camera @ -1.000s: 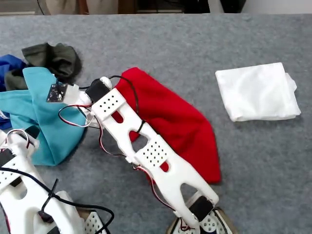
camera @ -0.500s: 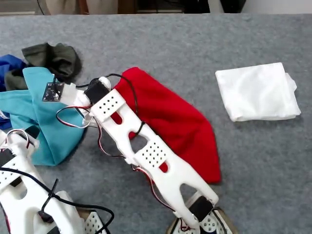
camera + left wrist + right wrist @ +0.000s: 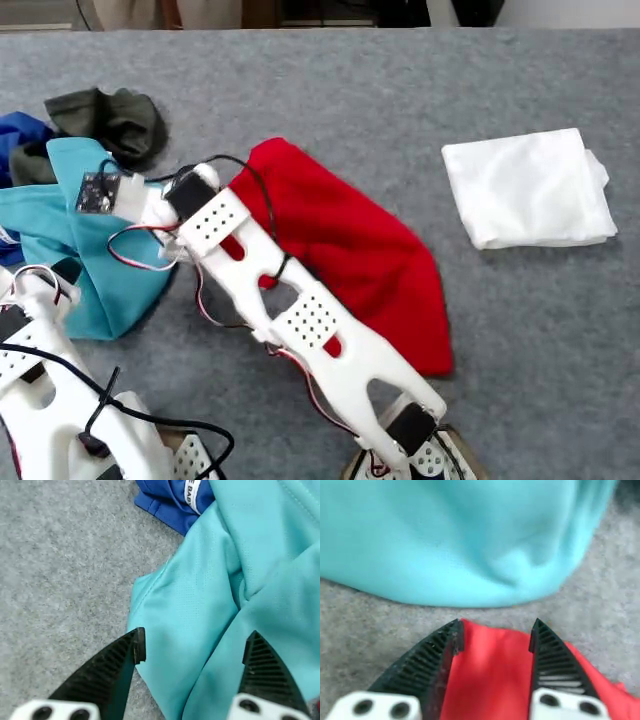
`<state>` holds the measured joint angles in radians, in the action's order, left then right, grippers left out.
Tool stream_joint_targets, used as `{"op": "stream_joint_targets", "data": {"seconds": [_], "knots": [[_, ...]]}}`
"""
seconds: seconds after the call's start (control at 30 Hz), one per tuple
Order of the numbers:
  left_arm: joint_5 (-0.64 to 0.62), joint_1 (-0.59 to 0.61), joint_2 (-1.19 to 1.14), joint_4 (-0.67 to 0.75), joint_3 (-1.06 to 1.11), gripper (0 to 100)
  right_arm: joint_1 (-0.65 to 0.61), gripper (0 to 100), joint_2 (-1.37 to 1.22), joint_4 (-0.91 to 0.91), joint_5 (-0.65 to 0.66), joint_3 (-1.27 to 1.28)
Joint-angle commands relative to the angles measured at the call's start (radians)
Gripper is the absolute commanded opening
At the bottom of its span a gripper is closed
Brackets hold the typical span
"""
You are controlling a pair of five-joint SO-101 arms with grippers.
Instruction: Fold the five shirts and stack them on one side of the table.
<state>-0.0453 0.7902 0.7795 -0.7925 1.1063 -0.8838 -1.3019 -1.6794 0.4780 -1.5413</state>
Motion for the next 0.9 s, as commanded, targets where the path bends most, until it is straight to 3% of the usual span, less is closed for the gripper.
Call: {"op": "stream_joint_targets", "data": {"seconds": [0.0,0.2,0.3,0.5,0.87], "knots": [[-0.005,0.009,0.013,0.009,-0.041,31,-0.012,16.9,0.013,0.037,-0.011,0.041],[-0.005,0.011,0.013,0.009,-0.041,31,0.019,4.7,0.015,0.058,-0.008,0.064],[-0.005,0.011,0.013,0.009,-0.041,31,0.039,9.1,0.024,0.046,-0.011,0.056],[-0.005,0.011,0.013,0.008,-0.041,31,0.024,28.1,0.053,-0.058,-0.011,-0.056],[-0.005,0.012,0.013,0.008,-0.041,31,0.001,28.8,0.128,-0.107,-0.046,-0.125]]}}
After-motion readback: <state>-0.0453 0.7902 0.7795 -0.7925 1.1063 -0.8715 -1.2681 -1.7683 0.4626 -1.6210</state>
